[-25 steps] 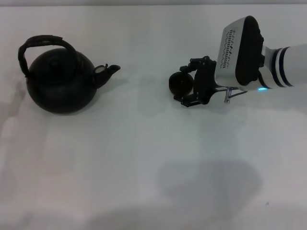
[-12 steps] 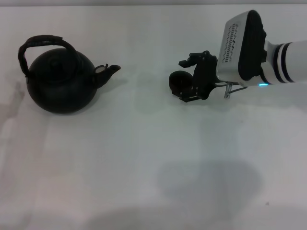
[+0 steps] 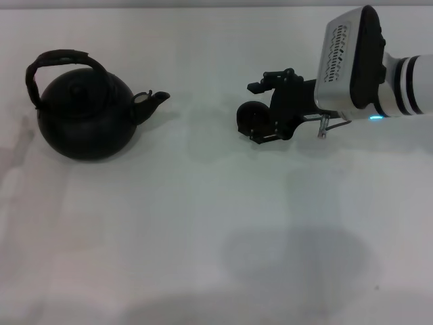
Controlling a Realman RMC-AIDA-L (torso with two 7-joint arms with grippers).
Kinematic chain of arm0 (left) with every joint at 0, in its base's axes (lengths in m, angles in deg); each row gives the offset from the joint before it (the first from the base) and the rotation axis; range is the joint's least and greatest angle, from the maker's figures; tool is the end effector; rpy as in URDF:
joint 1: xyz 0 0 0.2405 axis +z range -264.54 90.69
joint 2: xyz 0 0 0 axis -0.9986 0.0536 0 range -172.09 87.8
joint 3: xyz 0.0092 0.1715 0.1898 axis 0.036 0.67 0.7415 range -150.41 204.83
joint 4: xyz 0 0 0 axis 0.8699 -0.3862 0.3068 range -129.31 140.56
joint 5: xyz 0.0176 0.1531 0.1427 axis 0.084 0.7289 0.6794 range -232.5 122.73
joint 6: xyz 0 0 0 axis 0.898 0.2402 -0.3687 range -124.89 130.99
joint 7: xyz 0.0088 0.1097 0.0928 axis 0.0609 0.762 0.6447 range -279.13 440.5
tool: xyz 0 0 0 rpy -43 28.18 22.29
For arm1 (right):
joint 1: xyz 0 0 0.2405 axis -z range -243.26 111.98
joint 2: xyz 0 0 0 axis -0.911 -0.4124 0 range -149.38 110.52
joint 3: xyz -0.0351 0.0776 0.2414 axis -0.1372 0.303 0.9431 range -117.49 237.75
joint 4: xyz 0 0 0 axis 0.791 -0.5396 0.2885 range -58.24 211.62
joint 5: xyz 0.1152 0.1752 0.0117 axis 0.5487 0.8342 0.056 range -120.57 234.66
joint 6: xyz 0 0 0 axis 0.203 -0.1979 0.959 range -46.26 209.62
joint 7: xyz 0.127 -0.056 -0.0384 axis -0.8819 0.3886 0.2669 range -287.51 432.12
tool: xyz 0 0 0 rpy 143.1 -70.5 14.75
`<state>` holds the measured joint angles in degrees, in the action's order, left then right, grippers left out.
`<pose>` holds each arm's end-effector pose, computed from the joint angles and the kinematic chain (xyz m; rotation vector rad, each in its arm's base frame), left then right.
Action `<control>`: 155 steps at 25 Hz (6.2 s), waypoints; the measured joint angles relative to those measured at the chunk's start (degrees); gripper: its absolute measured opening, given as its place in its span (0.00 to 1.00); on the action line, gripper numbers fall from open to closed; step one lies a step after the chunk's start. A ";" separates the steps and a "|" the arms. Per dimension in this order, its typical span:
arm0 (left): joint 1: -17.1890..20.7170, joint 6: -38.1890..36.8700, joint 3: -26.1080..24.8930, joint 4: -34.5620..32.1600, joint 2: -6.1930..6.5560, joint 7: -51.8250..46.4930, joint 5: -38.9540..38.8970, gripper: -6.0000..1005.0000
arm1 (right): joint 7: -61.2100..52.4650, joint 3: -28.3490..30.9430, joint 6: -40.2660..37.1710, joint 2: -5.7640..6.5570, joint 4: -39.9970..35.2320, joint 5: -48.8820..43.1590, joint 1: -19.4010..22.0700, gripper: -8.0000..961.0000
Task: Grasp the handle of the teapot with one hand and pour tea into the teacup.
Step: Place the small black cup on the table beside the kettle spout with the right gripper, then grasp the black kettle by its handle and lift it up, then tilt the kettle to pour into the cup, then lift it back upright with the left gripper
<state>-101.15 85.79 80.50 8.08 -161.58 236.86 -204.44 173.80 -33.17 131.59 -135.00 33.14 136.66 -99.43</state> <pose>-0.3847 0.2358 0.0084 -1.4525 -0.7085 -0.7942 0.2195 0.3727 -0.0782 -2.7884 0.0104 0.0338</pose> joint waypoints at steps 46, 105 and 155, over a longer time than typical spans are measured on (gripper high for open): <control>-7.24 -6.17 -0.65 3.03 -0.46 -3.15 8.52 0.85 | 6.76 19.42 14.55 0.26 -6.87 6.00 6.57 0.86; -14.28 -33.81 3.13 -31.93 0.62 -50.99 41.07 0.16 | 10.73 19.44 14.30 0.01 -3.02 10.79 7.37 0.85; -9.30 -49.21 33.17 -70.97 0.72 -108.06 92.02 0.16 | 6.52 44.29 19.06 0.49 -3.00 18.96 9.20 0.85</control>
<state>-110.45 36.57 113.67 -62.89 -160.86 128.80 -112.42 180.32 11.12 150.65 -134.51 30.14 155.62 -90.23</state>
